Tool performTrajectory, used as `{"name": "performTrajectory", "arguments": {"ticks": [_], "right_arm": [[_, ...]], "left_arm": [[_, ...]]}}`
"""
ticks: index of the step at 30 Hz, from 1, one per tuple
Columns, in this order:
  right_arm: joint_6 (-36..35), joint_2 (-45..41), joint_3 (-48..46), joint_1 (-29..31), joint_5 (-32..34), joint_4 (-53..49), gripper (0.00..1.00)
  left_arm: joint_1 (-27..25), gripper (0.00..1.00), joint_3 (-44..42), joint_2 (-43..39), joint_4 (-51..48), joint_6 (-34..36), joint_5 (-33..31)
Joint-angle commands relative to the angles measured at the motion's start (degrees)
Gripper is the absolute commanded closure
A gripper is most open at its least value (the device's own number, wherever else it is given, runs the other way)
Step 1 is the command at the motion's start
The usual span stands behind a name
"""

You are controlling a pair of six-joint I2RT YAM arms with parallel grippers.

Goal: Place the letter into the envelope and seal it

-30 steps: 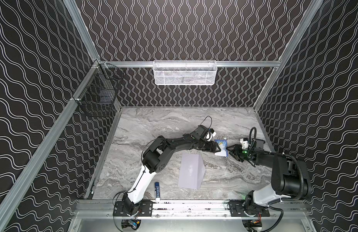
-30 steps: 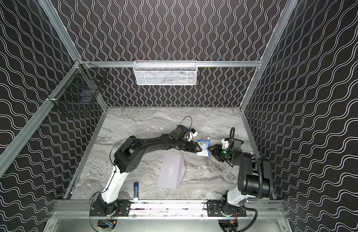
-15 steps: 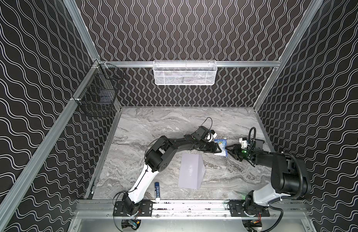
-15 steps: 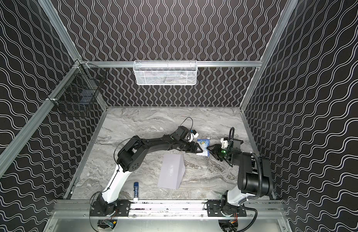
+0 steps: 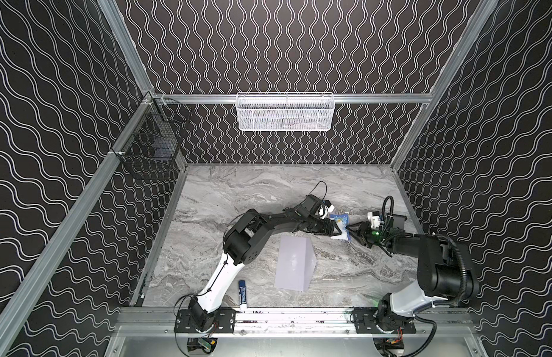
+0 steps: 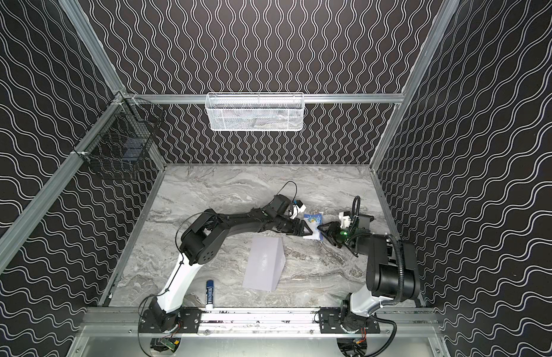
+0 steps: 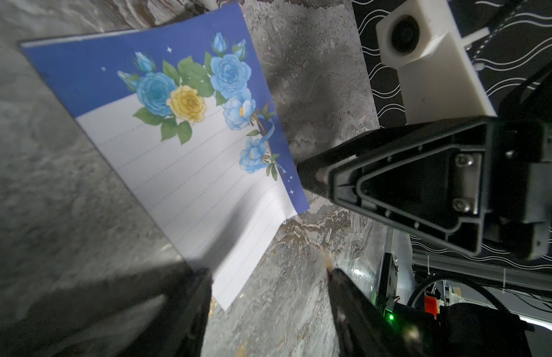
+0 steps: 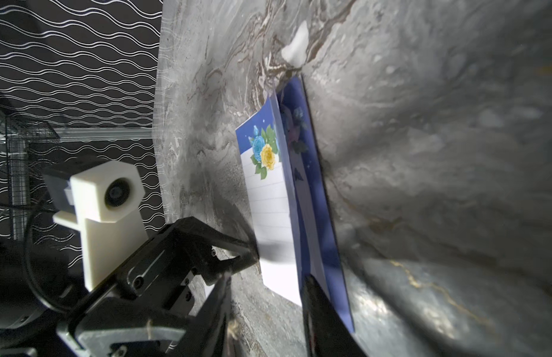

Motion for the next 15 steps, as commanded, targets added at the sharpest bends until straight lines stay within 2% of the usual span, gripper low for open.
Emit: {"name": "performTrajectory", "arguments": {"ticks": [1, 5, 11, 15], "right_arm": [[-1.37, -0.30, 0.39, 0.10, 1.71, -0.64, 0.60], [-2.04, 0.10, 0.49, 0.11, 2.10, -0.83, 0.62], [-2.02, 0.90, -0.21, 0.61, 0.72, 0.78, 0.71], [-2.77, 0.80, -0.79, 0.82, 1.18, 0.59, 0.71]], "left_arm": [[-0.08, 0.34, -0.66, -0.30, -1.29, -0.05, -0.98], [-0.13, 0.35, -1.04, -0.30, -1.25, 0.00, -1.02], [-0.04, 0.35, -0.91, -0.51, -1.97, 0.48, -1.16], [-0.05, 0.35, -0.53, -0.75, -2.98, 1.28, -1.42]]}}
